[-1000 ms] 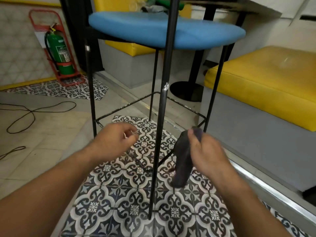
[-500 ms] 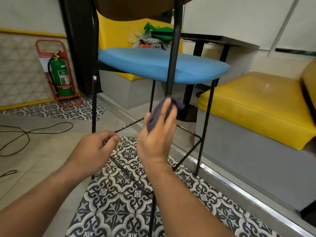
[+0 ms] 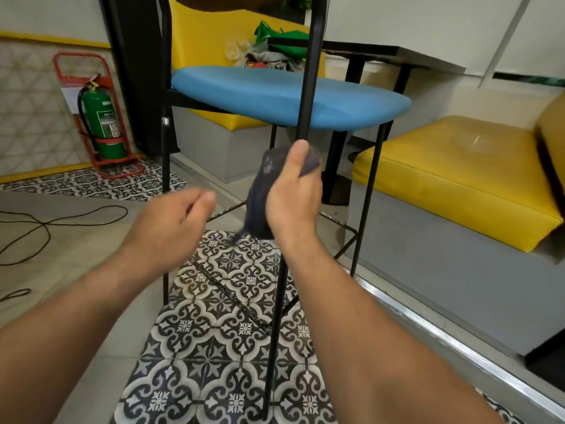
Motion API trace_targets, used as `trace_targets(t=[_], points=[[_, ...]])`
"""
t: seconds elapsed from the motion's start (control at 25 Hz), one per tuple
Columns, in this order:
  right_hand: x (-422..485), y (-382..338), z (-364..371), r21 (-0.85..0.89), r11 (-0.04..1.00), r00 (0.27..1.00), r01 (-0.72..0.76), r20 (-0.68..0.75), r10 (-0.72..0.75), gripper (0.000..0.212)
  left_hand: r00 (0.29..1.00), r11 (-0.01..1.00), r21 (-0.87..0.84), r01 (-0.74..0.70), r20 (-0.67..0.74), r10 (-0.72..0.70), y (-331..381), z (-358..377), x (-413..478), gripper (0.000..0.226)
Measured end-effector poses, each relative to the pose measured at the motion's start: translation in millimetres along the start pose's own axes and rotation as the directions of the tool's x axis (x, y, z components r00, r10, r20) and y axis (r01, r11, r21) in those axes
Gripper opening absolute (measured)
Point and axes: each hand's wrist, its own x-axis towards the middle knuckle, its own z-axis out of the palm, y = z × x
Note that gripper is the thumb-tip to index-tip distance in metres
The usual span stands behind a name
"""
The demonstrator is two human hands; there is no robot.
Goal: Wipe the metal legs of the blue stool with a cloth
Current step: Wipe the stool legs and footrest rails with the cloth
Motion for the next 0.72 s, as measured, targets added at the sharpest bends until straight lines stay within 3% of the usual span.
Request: trace_targets(t=[0.08, 0.2, 0.4, 0.48, 0.6, 0.72], points=[[-13.3, 4.5, 6.8, -0.188, 0.96, 0.978, 0.209, 0.017, -0.21, 0.07, 0.993, 0.993, -0.087, -0.075, -0.102, 0.066, 22.5, -12.5, 25.8, 0.044], [-31.8, 33.1, 2.2, -0.277, 0.913, 0.954, 0.3, 0.118, -0.277, 0.08, 0.994, 0.961, -0.263, -0.081, -0.092, 0.058, 46.1, -16.5, 48.0, 0.037], [-58.7, 85.5, -10.3, 0.158, 0.974, 0.967, 0.162, 0.173, -0.188, 0.052, 0.992, 0.913, -0.401, -0.07, -0.126, 0.021, 61.3, -6.1, 48.4, 0.028], [-66.4, 99.3, -16.7, 0.125, 0.974, 0.954, 0.187, 0.211, -0.211, 0.054, 0.986, 0.887, -0.449, -0.108, -0.161, 0.039, 76.3, -11.6, 58.7, 0.025], [-65.4, 111.2, -24.5, 0.047, 0.97, 0.932, 0.237, 0.27, -0.241, 0.061, 0.964, 0.94, -0.248, -0.232, -0.19, 0.188, 107.7, -23.1, 79.8, 0.033], [-42.0, 98.9, -25.4, 0.037, 0.987, 0.949, 0.158, 0.269, -0.162, 0.036, 0.926, 0.935, -0.026, -0.355, -0.146, 0.347, 136.7, -26.3, 92.4, 0.036]])
